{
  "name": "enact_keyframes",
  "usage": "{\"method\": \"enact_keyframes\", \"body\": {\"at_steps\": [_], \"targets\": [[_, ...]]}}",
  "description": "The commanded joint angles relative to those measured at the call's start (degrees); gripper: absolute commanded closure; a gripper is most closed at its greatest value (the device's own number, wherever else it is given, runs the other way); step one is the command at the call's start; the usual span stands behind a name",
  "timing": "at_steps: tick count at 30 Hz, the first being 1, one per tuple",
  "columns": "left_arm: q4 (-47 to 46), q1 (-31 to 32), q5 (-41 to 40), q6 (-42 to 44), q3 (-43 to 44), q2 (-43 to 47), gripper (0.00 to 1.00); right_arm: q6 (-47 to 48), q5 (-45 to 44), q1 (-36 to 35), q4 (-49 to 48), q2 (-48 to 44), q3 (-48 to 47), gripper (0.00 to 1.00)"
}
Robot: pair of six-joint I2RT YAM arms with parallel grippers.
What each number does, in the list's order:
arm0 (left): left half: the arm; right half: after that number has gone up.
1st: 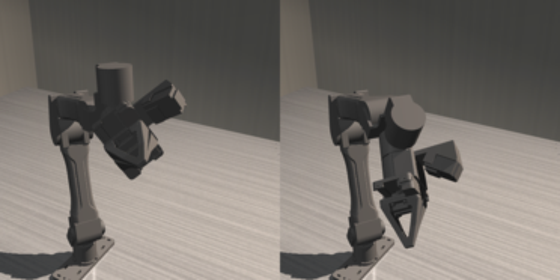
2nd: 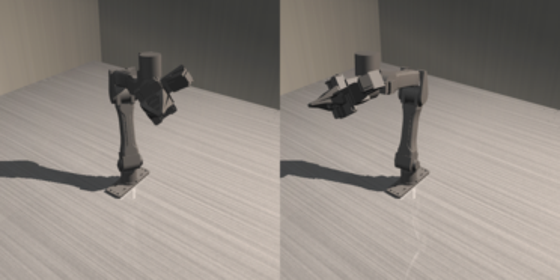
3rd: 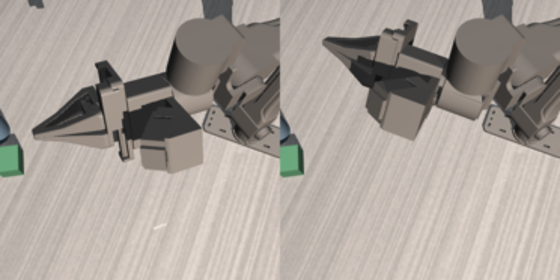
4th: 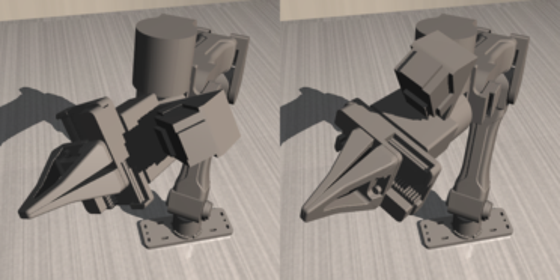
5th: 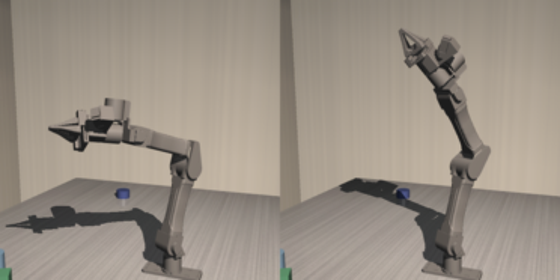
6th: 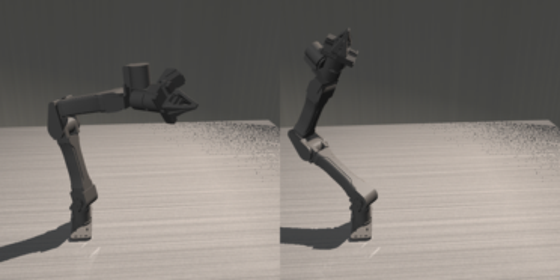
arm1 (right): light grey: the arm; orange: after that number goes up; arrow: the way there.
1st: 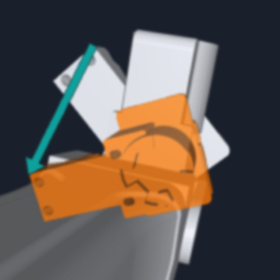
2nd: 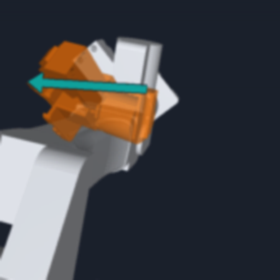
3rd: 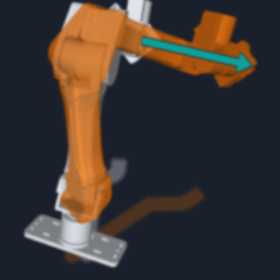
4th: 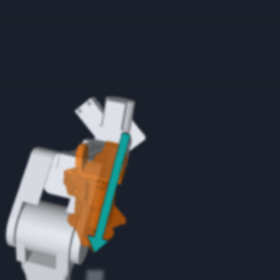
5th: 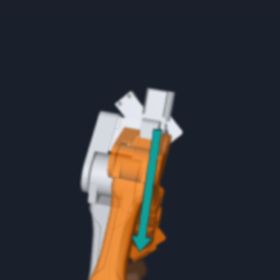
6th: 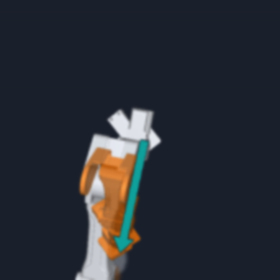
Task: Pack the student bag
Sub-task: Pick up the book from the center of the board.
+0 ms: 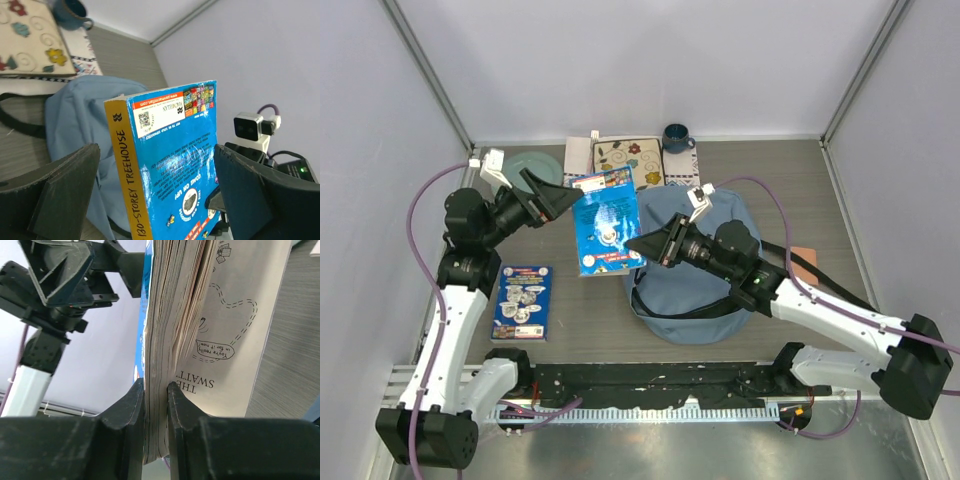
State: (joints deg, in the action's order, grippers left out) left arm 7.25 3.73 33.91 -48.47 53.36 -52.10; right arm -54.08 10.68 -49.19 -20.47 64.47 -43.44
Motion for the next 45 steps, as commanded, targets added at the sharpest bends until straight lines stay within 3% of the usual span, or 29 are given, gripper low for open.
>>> {"method": "enact_keyframes", "body": {"at_steps": [1, 9, 20, 21, 26, 29, 30, 32, 33, 34, 35, 37, 38, 39, 41, 45], "targets": [[-16.7, -0.3, 10.3, -6.1, -2.3, -0.8, 0.0, 1.3, 0.6, 0.3, -5.6, -5.3, -0.6, 0.99], [-35.6, 0.1, 20.0, -16.2, -5.3, -6.1, 0.0, 1.3, 6.0, 0.4, -8.7, -7.1, 0.3, 0.99], [-41.7, 2.1, 27.5, -18.3, -6.4, -9.8, 0.03, 4.2, 8.9, 1.1, -8.9, -7.7, -0.6, 0.99], [-41.7, 2.3, 28.0, -18.3, -6.4, -10.2, 0.11, 4.3, 9.1, 1.3, -8.6, -7.5, -0.8, 0.99], [-41.7, 2.9, 30.2, -18.0, -7.3, -10.0, 0.31, 5.0, 9.7, 2.4, -7.7, -6.6, -1.6, 0.99], [-41.4, 2.9, 30.8, -17.9, -7.5, -10.0, 0.52, 5.1, 11.0, 3.5, -7.9, -5.8, -2.3, 0.99], [-41.3, 3.0, 30.7, -17.8, -7.6, -10.0, 0.65, 5.3, 11.4, 3.9, -7.8, -5.2, -2.4, 0.99], [-39.4, 2.9, 29.7, -16.8, -7.4, -10.1, 0.81, 5.9, 11.4, 4.4, -6.3, -4.9, -3.4, 0.99], [-38.6, 2.9, 29.1, -16.5, -7.2, -10.2, 0.97, 7.0, 10.5, 4.9, -4.9, -5.0, -3.8, 0.99], [-37.9, 2.9, 28.0, -16.1, -7.2, -10.0, 1.0, 7.6, 8.1, 5.0, 0.6, -5.4, -4.4, 0.98], [-35.7, 2.9, 25.4, -15.5, -7.2, -9.8, 1.0, 8.2, 1.6, 5.0, 3.8, -5.9, -5.2, 0.8], [-32.3, 2.9, 21.9, -13.7, -7.2, -9.2, 1.0, 8.6, -7.2, 5.2, 13.8, -8.4, -5.4, 0.54], [-30.6, 2.9, 19.9, -12.9, -7.2, -7.9, 1.0, 8.6, -10.4, 5.2, 16.3, -9.3, -4.9, 0.34], [-28.8, 2.9, 15.0, -11.0, -7.0, -7.4, 1.0, 8.3, -16.3, 5.2, 18.2, -10.6, -4.4, 0.31], [-25.9, 2.9, 10.5, -10.2, -7.0, -5.4, 1.0, 5.8, -18.9, 5.2, 22.5, -14.2, -2.1, 0.26], [-25.6, 3.0, 1.5, -10.9, -7.4, -3.7, 1.0, -0.1, -16.3, 5.0, 20.8, -19.3, 3.9, 0.26]]}}
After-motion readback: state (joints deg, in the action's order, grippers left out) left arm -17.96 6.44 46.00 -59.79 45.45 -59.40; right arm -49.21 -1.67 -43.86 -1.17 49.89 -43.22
